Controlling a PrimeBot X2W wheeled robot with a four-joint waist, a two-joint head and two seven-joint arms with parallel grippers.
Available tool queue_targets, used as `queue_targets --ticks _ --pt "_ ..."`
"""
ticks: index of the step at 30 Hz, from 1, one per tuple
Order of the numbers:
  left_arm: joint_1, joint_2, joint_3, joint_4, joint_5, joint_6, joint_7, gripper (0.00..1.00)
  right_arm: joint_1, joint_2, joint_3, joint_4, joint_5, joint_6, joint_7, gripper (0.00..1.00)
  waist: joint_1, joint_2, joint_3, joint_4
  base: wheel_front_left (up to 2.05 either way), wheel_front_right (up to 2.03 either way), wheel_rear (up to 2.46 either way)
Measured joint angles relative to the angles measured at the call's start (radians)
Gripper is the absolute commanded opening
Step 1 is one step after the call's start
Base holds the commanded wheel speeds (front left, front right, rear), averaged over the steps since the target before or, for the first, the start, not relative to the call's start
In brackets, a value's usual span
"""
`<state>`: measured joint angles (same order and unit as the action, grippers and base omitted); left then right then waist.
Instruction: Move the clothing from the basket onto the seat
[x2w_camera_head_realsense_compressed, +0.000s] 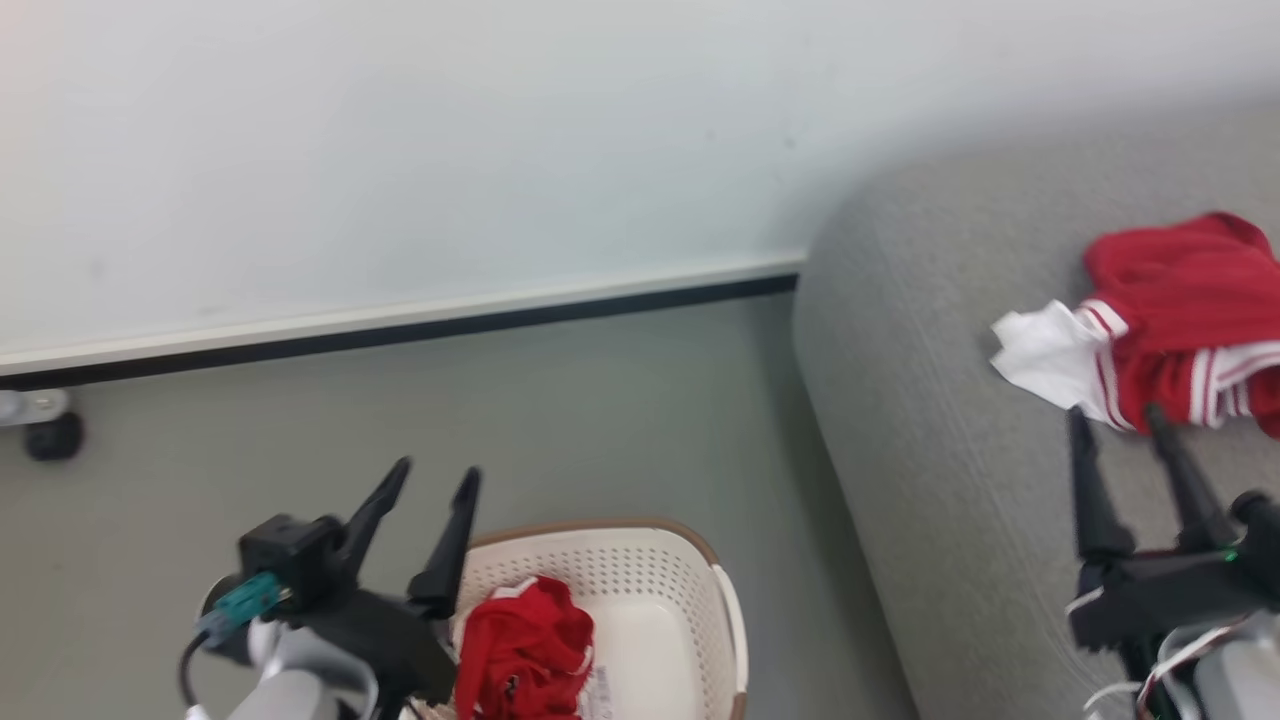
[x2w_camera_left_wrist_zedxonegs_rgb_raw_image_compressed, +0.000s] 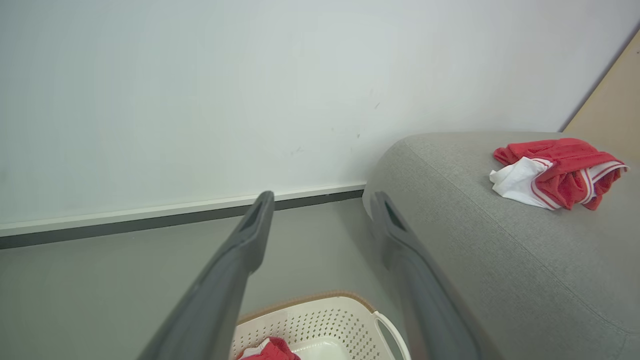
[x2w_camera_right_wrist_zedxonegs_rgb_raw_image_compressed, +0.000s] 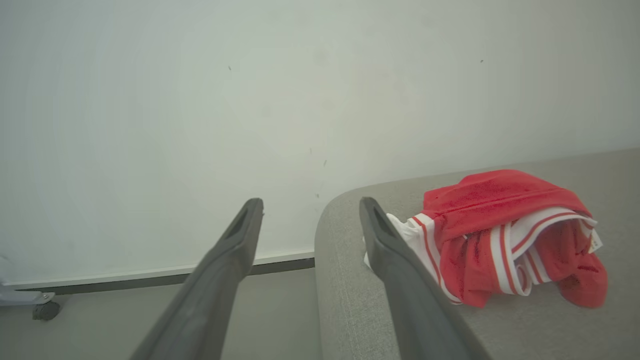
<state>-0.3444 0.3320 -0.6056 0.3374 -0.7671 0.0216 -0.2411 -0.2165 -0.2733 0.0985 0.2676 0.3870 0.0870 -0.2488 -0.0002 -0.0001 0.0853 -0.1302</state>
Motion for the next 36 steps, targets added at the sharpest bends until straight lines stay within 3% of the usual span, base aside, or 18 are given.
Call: queue_targets --ticks 9,16,36 --pt "0.096 0.028 0.072 -0.011 -0.025 0.051 -0.008 1.00 0.105 0.028 0.021 -0.093 -0.015 -0.009 -0.001 1.00 0.0000 0.0000 -0.061 0.089 0.00 0.00 0.00" --pt "0.195 0.028 0.150 -0.056 -0.022 0.081 -0.008 1.00 0.208 0.062 0.029 -0.155 -0.039 -0.049 -0.001 1.00 0.0000 0.0000 -0.085 0.154 0.00 0.00 0.00" --pt "0.225 0.024 0.256 -0.145 0.081 0.093 -0.009 1.00 0.204 0.076 0.043 -0.230 -0.090 -0.070 -0.005 1.00 0.0003 0.0001 -0.051 0.153 0.00 0.00 0.00"
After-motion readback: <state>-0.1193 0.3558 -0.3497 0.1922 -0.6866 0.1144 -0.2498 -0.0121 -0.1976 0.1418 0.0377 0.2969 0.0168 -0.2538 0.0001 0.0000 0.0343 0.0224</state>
